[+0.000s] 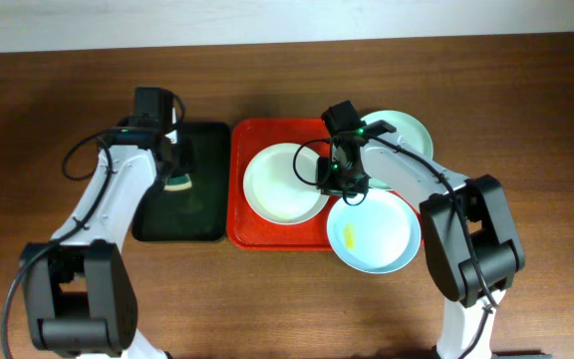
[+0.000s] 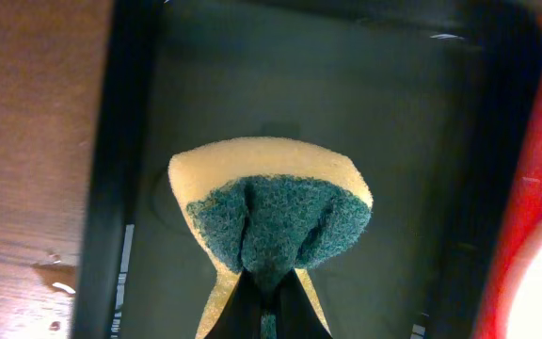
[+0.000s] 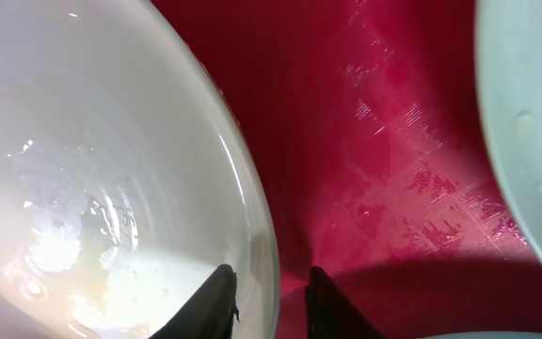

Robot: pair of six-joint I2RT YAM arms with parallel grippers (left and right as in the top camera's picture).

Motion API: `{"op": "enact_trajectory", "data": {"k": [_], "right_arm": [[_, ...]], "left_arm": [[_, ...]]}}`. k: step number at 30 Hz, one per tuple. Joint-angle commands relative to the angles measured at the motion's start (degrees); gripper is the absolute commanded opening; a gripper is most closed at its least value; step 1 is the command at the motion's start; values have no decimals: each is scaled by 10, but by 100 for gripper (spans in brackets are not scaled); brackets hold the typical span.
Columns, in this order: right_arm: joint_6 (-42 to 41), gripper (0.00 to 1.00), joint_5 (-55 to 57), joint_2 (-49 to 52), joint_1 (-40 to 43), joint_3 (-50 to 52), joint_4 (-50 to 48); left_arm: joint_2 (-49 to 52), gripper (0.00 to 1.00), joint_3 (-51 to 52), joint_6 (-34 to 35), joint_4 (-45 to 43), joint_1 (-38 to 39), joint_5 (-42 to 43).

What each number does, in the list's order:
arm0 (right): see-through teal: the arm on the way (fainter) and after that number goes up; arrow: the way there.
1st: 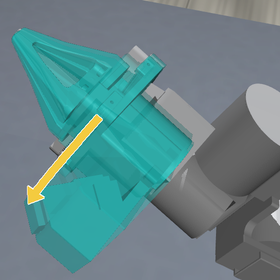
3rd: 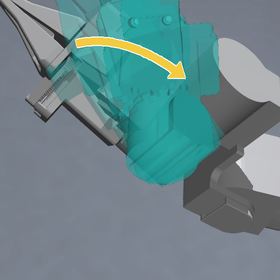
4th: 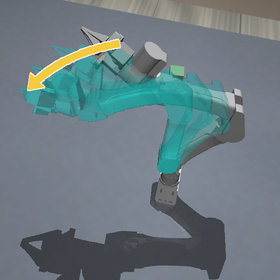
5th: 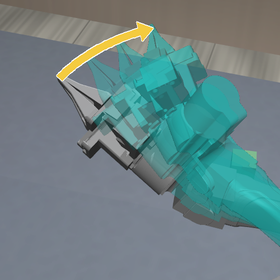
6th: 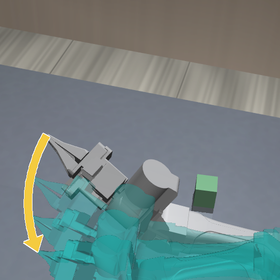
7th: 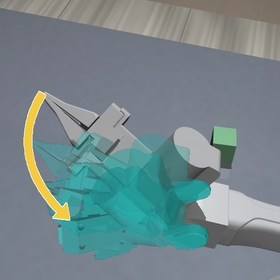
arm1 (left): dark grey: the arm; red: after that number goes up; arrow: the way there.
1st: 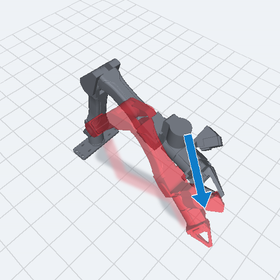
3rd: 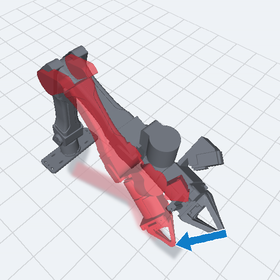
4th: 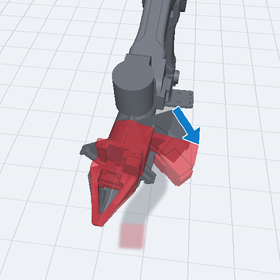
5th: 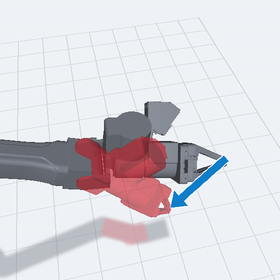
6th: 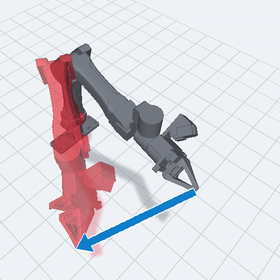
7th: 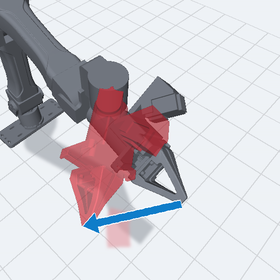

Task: Clean dirty plates on tray and stack at the side
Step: 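Move the sponge with the left gripper back over the black tray, then lift the white plate with the right gripper and carry it rightward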

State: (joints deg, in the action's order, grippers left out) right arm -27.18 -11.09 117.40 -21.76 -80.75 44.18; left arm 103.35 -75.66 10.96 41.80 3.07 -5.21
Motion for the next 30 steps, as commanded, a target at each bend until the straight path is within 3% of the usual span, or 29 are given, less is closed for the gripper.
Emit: {"op": "enact_trajectory", "data": {"k": [1, 13, 14, 16, 22, 30], "right_arm": [[-1, 27, -3, 9, -4, 3, -1], [0, 30, -3, 9, -4, 3, 0], [0, 28, -3, 9, -4, 3, -1], [0, 4, -3, 9, -4, 3, -1], [0, 4, -3, 9, -2, -3, 0], [33, 4, -99, 9, 32, -80, 58]], "left_arm": [[32, 0, -3, -30, -8, -13, -6], [73, 0, -3, -50, -16, -13, -6], [73, 0, -3, -50, -15, -13, -6], [73, 0, -3, -50, -14, -13, -6], [73, 0, -3, -50, -17, -13, -6], [73, 0, -3, -51, -21, -13, -6]]}}
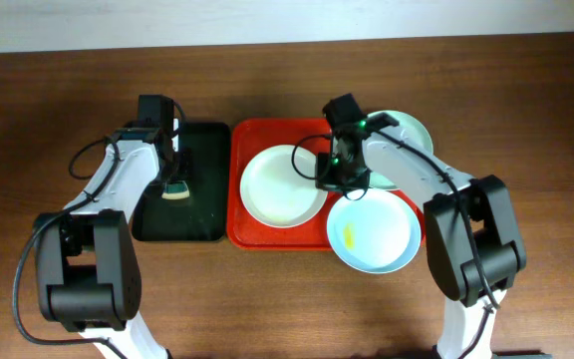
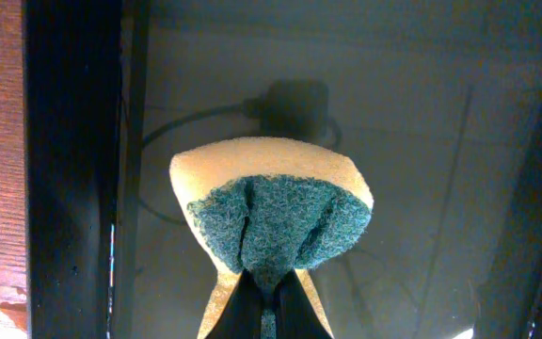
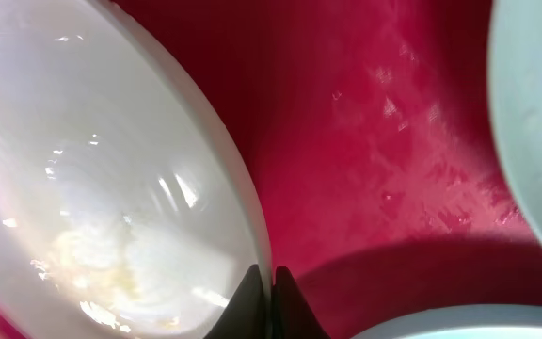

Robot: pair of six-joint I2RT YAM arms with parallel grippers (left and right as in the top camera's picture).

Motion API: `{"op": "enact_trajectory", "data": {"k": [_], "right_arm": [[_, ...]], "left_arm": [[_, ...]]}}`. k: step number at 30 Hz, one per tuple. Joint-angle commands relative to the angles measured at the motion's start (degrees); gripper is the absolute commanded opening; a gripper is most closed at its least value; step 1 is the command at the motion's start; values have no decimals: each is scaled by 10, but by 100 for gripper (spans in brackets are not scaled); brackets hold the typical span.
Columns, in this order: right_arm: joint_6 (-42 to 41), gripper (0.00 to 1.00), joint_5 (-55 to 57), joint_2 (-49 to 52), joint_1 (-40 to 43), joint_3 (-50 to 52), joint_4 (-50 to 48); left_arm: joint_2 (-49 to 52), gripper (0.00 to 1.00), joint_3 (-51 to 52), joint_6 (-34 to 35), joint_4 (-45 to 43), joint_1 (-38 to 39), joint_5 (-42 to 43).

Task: Clean dirty plates on tray and stack at the side
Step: 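Lift the white plate with the right gripper and carry it rightward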

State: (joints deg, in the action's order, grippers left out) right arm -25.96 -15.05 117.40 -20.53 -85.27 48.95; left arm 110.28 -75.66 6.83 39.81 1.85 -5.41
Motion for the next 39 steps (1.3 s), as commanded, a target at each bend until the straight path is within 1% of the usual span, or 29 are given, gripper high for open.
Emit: {"op": "enact_trajectory", "data": {"k": [1, 5, 9, 12, 15, 20, 24, 29, 35, 39], "right_arm": [[20, 4, -75, 9, 24, -39, 14], [22, 4, -150, 9, 49, -48, 18], [22, 4, -153, 9, 51, -58, 15], [21, 4, -138, 9, 40, -58, -20], [11, 4, -97, 9, 19, -58, -81], [-50, 4, 3, 9, -17, -58, -162], [-50, 4, 39, 9, -43, -58, -214], [-50, 4, 159, 9, -89, -58, -260], [-50, 4, 231, 9, -126, -58, -325], [-39, 4, 312, 9, -146, -58, -365]], "left_arm": [[4, 0, -3, -9, -2, 0, -4], [4, 0, -3, -9, -3, 0, -4], [4, 0, -3, -9, -3, 0, -4], [4, 0, -3, -9, -3, 0, -4], [4, 0, -3, -9, -3, 0, -4], [4, 0, -3, -9, -3, 0, 1], [4, 0, -3, -9, -3, 0, 1], [4, 0, -3, -9, -3, 0, 0], [4, 0, -3, -9, -3, 0, 0], [4, 0, -3, -9, -3, 0, 0]]}}
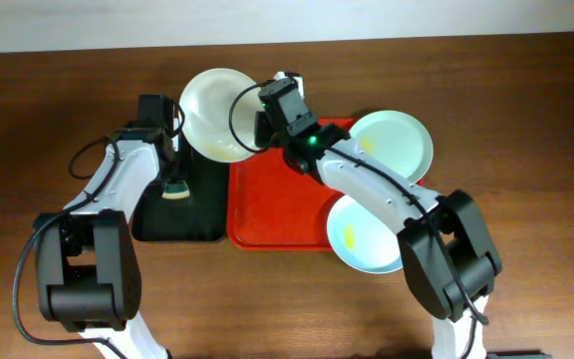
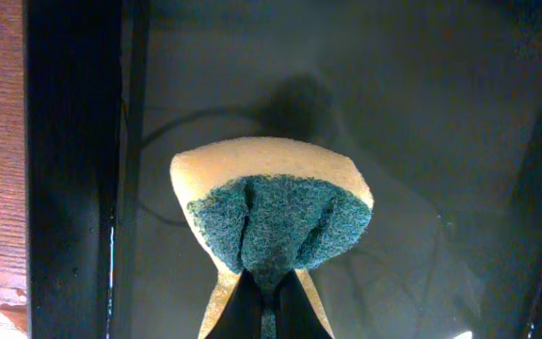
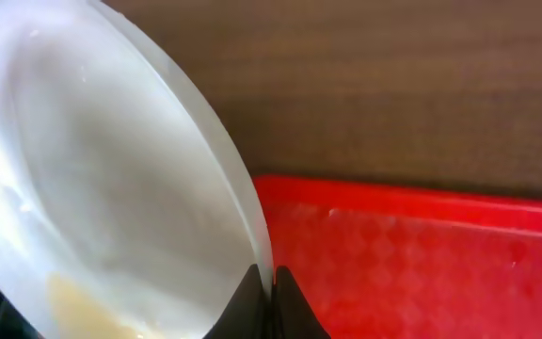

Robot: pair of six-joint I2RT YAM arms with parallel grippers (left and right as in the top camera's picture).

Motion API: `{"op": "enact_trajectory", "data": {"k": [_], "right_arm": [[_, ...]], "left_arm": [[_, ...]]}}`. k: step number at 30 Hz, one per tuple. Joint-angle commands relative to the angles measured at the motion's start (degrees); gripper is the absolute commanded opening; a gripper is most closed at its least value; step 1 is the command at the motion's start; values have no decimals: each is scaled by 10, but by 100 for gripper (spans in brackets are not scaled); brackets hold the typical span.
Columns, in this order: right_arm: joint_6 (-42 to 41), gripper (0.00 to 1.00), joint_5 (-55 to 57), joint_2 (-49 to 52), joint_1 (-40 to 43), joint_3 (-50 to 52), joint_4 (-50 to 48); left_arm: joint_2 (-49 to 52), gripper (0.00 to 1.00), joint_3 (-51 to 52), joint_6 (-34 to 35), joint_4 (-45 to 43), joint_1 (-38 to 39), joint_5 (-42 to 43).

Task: Clean dirty plates on tray and stack at the side
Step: 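Lift the white plate with the right gripper and carry it rightward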

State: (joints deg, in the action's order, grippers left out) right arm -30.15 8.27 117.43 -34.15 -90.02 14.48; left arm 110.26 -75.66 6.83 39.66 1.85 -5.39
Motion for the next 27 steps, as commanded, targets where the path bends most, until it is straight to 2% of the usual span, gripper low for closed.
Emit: {"op": "enact_trajectory", "data": {"k": [1, 6, 13, 20, 22, 24, 27], "right_arm": [[18, 4, 89, 9, -12, -10, -34], [120, 4, 100, 9, -28, -11, -97], [238, 4, 181, 9, -63, -11, -149], [468, 4, 327, 9, -113, -11, -254], [580, 4, 399, 9, -130, -11, -322], [644, 4, 432, 9, -140, -11, -381], [690, 4, 461, 9, -149, -11, -466]], "left_arm": [[4, 0, -3, -9, -2, 0, 0], [4, 0, -3, -9, -3, 0, 0], [4, 0, -3, -9, -4, 0, 0], [4, 0, -3, -9, -5, 0, 0], [4, 0, -3, -9, -5, 0, 0], [4, 0, -3, -9, -5, 0, 0], [4, 0, -3, -9, -5, 0, 0]]}}
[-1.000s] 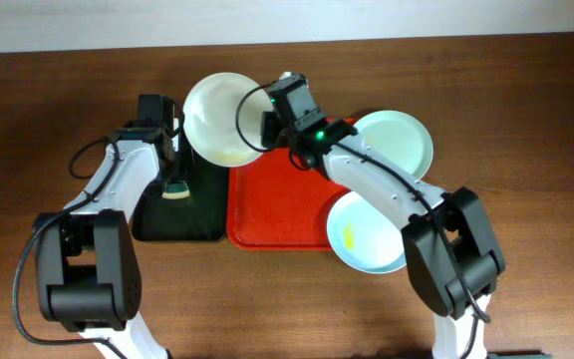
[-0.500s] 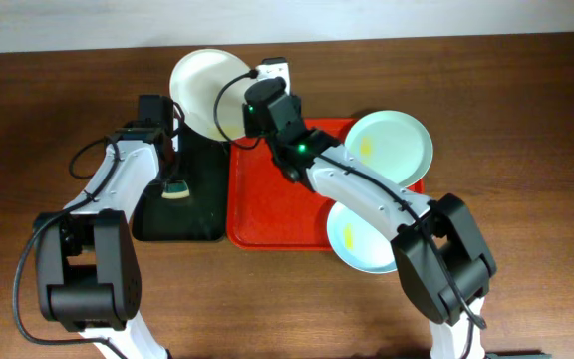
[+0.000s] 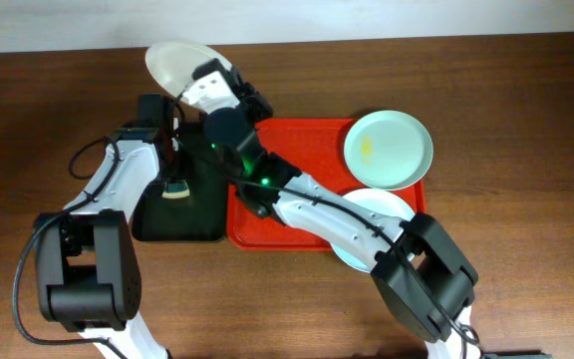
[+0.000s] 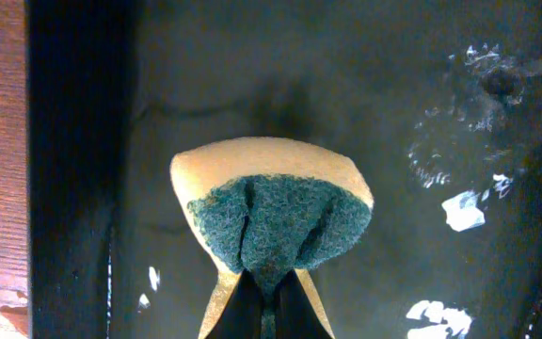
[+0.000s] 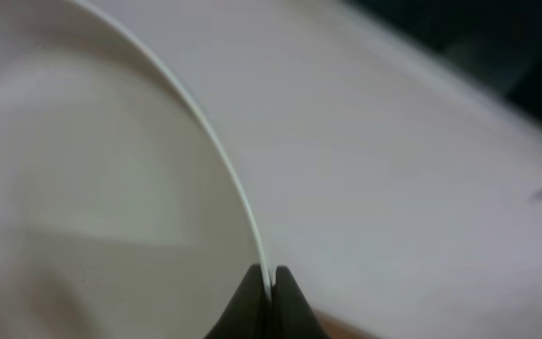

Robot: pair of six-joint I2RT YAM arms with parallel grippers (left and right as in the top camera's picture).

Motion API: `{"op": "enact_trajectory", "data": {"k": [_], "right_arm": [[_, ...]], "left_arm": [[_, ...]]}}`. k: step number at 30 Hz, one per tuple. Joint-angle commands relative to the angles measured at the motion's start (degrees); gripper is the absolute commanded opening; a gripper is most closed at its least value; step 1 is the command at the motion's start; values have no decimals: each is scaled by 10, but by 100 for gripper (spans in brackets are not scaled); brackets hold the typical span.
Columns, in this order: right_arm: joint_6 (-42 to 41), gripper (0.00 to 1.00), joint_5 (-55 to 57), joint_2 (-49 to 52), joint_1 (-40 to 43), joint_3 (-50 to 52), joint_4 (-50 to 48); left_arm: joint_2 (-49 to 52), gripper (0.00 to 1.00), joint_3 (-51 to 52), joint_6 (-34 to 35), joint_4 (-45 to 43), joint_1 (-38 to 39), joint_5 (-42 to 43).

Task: Clean dirty plates on tray and stack at the side
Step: 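Lift the white plate with the right gripper and carry it rightward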

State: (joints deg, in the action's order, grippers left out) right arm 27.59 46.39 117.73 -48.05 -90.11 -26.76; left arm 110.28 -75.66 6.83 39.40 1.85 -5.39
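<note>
My right gripper (image 3: pixel 199 76) is shut on the rim of a white plate (image 3: pixel 175 62), held tilted and high above the table's far edge behind the black tray (image 3: pixel 205 214). In the right wrist view the plate (image 5: pixel 111 188) fills the left side, with its rim pinched in my gripper (image 5: pixel 269 278). My left gripper (image 4: pixel 269 301) is shut on a yellow and green sponge (image 4: pixel 271 207) low over the wet black tray (image 4: pixel 422 113). The sponge (image 3: pixel 175 187) shows in the overhead view too. A green plate (image 3: pixel 389 150) with a yellow smear sits at the red tray's (image 3: pixel 307 150) back right.
A pale blue plate (image 3: pixel 392 204) lies at the red tray's front right corner, partly under my right arm. That arm crosses the red tray diagonally. Bare wooden table (image 3: pixel 526 120) lies to the right and left of the trays.
The white plate in my right gripper has gone from over the black tray's back edge to higher and further left. Bright glints now show on the water in the black tray. Left gripper unmoved.
My right gripper stood open around the white plate's rim on the red tray, then shut on it. Later it held the plate tilted over the black tray's back, and now high at the far left. The left gripper has kept the sponge over the black tray throughout.
</note>
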Motion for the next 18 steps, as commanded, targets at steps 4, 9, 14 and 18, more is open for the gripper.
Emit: {"op": "enact_trajectory", "data": {"k": [4, 9, 14, 18], "right_arm": [[112, 4, 83, 5, -17, -10, -89], [112, 4, 83, 5, -23, -10, -92], [112, 4, 83, 5, -22, -10, -97], [109, 4, 83, 5, -23, -10, -97]], "left_arm": [[4, 0, -3, -9, -3, 0, 0], [4, 0, -3, -9, -3, 0, 3], [4, 0, -3, -9, -3, 0, 15], [4, 0, -3, -9, -3, 0, 15]]}}
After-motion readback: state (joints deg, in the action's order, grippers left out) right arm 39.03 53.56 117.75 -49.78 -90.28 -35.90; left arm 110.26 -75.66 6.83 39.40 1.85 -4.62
